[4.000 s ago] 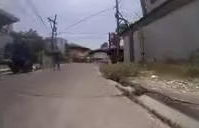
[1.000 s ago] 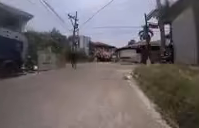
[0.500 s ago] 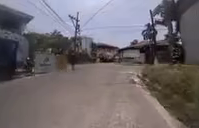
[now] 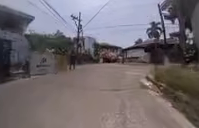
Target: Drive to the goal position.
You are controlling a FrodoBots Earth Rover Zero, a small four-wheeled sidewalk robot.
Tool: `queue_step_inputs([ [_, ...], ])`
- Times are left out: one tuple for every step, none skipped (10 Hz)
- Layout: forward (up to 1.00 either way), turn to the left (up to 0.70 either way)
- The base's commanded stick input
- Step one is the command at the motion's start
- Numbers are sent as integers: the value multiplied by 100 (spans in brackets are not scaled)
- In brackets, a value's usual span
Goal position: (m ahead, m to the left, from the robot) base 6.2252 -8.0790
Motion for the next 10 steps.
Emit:
queue_step_inputs([
  [100, -13],
  [100, -32],
  [100, -40],
  [100, -40],
  [100, -40],
  [100, -40],
  [100, -6],
  [100, 0],
  [100, 0],
  [100, 0],
])
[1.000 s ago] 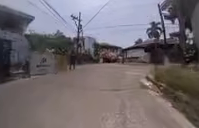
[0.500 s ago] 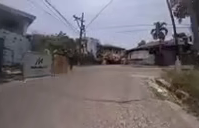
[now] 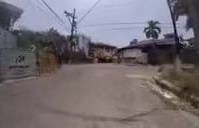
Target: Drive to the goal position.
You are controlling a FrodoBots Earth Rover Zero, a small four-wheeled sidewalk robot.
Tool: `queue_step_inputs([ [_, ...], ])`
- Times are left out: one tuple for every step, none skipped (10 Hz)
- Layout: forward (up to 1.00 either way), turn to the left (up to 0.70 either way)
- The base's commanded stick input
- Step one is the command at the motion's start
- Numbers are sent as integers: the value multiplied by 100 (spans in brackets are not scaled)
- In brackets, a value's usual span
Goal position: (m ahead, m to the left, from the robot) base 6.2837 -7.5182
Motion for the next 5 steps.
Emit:
queue_step_inputs([
  [100, 0],
  [100, 0],
  [100, 0],
  [100, 0],
  [100, 0],
])
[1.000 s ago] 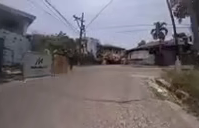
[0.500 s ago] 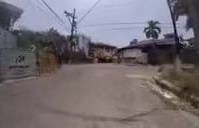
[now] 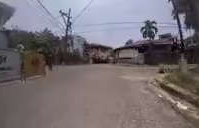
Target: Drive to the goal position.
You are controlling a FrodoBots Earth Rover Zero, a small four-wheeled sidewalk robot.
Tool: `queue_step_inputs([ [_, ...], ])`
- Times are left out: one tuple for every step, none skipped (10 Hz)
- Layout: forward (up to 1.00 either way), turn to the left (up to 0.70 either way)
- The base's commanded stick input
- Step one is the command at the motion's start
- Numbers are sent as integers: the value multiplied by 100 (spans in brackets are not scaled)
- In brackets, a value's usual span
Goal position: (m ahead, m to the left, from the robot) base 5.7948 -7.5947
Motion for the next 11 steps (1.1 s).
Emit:
queue_step_inputs([
  [100, 0],
  [100, 0],
  [100, 0],
  [100, 0],
  [100, 0],
  [100, 0],
  [100, 0],
  [100, 0],
  [100, 0],
  [100, 0],
  [100, 0],
])
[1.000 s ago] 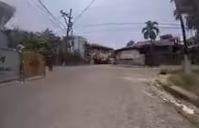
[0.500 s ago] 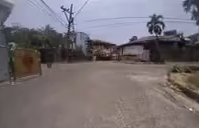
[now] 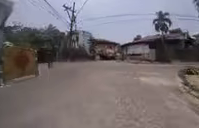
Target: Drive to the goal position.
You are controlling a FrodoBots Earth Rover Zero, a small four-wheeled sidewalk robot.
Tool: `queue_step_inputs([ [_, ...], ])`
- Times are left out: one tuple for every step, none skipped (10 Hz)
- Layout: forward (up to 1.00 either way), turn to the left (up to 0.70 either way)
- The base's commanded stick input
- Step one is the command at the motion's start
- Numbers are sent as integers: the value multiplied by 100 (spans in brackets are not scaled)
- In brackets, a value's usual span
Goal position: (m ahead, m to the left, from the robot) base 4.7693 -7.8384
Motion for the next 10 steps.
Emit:
queue_step_inputs([
  [100, 0],
  [100, -27],
  [100, -40],
  [100, -40],
  [100, -40],
  [100, -40],
  [100, -40],
  [100, -40],
  [100, -40],
  [100, -40],
])
